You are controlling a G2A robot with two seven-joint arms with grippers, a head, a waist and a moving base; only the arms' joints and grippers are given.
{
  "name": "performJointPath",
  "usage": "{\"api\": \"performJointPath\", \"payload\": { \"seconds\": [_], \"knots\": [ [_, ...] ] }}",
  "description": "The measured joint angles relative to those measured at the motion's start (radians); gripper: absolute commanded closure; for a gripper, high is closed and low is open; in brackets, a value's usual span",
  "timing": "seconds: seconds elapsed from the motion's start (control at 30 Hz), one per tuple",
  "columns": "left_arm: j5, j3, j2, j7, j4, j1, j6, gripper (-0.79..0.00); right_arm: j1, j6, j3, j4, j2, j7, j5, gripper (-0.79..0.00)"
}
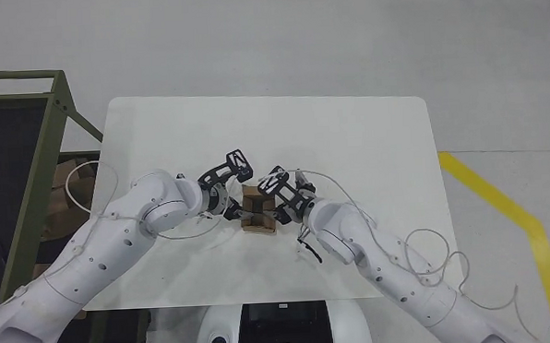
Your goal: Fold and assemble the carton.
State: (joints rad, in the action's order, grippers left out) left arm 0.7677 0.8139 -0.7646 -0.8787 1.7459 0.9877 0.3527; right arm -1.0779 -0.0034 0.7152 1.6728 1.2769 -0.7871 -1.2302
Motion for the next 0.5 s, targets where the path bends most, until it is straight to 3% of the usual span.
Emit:
{"api": "performJointPath", "payload": {
  "seconds": [0.5],
  "knots": [
    [-0.010, 0.029, -0.010, -0.034, 0.010, 0.018, -0.019, -0.785, -0.003, 0.082, -0.004, 0.023, 0.028, -0.135, 0.004, -0.785]
  ]
}}
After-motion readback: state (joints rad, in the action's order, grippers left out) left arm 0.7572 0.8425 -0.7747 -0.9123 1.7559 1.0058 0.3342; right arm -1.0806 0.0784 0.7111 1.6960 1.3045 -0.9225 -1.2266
